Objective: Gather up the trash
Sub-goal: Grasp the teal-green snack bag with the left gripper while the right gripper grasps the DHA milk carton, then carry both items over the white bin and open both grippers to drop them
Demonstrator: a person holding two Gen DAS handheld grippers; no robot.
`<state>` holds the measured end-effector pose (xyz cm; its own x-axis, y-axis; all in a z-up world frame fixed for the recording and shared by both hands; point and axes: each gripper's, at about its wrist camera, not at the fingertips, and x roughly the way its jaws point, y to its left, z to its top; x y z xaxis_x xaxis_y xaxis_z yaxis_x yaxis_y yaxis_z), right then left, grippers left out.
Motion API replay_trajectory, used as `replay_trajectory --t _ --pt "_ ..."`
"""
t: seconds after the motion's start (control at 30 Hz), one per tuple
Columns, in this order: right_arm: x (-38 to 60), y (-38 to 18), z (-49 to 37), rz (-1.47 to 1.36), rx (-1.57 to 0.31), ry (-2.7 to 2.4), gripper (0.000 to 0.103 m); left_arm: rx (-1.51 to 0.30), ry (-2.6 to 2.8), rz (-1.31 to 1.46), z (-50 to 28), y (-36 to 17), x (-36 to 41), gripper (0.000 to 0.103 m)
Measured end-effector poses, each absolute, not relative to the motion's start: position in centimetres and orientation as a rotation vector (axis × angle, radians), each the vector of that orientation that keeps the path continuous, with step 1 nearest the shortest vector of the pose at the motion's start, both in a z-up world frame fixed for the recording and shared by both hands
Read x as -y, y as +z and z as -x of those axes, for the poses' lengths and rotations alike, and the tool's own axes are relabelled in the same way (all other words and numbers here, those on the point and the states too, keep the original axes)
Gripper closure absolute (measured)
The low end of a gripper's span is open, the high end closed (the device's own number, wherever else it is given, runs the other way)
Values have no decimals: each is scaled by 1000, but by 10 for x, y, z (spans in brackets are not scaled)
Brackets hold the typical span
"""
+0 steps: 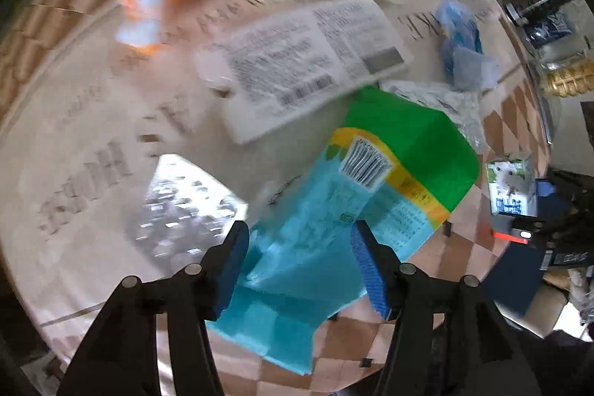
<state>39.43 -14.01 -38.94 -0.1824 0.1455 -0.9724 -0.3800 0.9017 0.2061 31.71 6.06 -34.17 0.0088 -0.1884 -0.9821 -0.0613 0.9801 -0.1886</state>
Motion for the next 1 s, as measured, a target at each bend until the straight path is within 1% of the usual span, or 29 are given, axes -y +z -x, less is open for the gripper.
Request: replay_trajectory --t 0.03,0.07,0.1,0.13,0.23,0.53,0.67,0.83,1.0 --pt "136 -390 -393 203 -1681 467 48 -1556 -101 188 -317 -340 -57 49" --pt "133 -389 -392 217 -1668 457 64 -1541 -113 182 -318 -336 -54 50" --pt "131 -389 -391 217 -1660 451 69 -1524 -125 186 -318 -331 -51 62" --pt "130 -388 -389 207 -1655 447 69 -1516 -124 193 -317 -327 -49 71" --pt "131 -385 -383 187 -1648 456 69 -1479 -106 209 -312 -315 -42 79" --pt "152 -366 -368 133 -1617 463 70 -1361 63 176 -270 -280 -20 82" --pt "165 -345 -370 113 -1581 483 70 -1316 150 220 -251 -259 -32 82" --pt "154 -320 -343 105 -1524 536 70 -1261 277 277 -206 -235 -49 82" --pt "150 -286 -304 87 -1442 580 70 -1219 359 333 -140 -219 -53 82"
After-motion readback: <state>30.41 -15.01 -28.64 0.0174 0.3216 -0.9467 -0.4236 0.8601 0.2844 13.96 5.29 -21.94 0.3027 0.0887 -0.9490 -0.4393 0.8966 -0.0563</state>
